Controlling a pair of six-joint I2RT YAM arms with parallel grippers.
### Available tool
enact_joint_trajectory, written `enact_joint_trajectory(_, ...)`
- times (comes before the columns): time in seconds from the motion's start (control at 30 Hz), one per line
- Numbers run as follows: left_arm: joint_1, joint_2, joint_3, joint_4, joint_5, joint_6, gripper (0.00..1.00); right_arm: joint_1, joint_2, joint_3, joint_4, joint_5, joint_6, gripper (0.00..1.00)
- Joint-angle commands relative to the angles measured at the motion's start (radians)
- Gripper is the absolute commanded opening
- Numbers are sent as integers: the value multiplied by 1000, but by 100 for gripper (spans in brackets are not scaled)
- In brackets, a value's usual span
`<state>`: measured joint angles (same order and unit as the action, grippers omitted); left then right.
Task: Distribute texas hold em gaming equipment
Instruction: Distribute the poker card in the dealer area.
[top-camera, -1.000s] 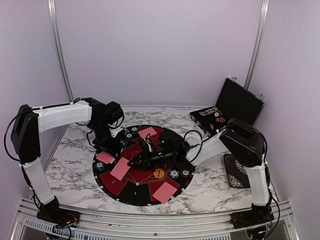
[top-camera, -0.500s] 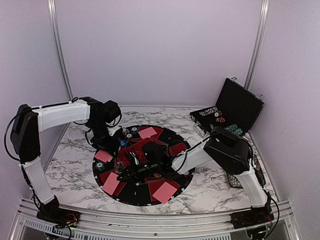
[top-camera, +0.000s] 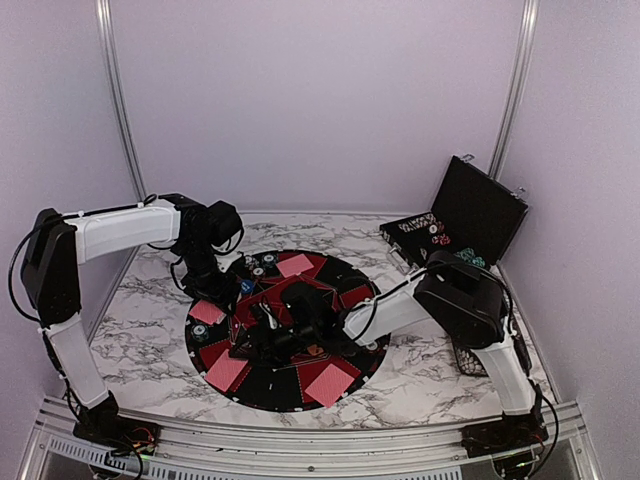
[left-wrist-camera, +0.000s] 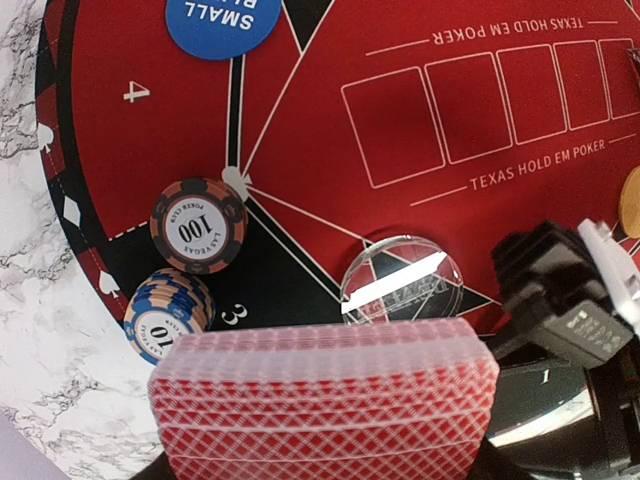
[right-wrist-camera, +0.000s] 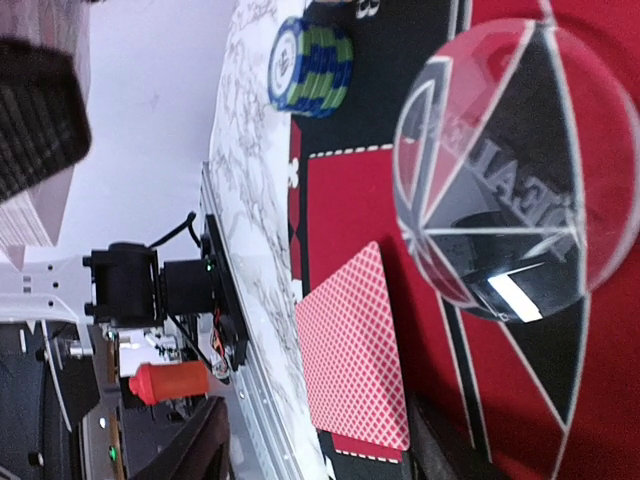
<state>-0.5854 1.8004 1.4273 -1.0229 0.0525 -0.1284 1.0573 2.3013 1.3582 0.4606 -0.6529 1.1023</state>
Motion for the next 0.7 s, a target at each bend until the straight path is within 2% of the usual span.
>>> enact_joint_trajectory(0.0,4,-14,1,-30,13,3,47,-3,-67,-34,-87,66,-54,62)
enact_joint_trajectory(0.17,4,-12,4,-29,18,3,47,-6,-106,-58,-136,98,-92,71)
enact_joint_trajectory(0.33,4,-7,1,-28,28,0,47,-22,-158,-122,-110,135,-104,73)
enact_joint_trajectory(0.5,2,2,1,-28,39,-1,47,-29,-222,-143,-128,210,-174,71)
enact_joint_trajectory(0.67,-2,12,4,-28,43,-6,47,-9,-307,-159,-167,339,-324,62)
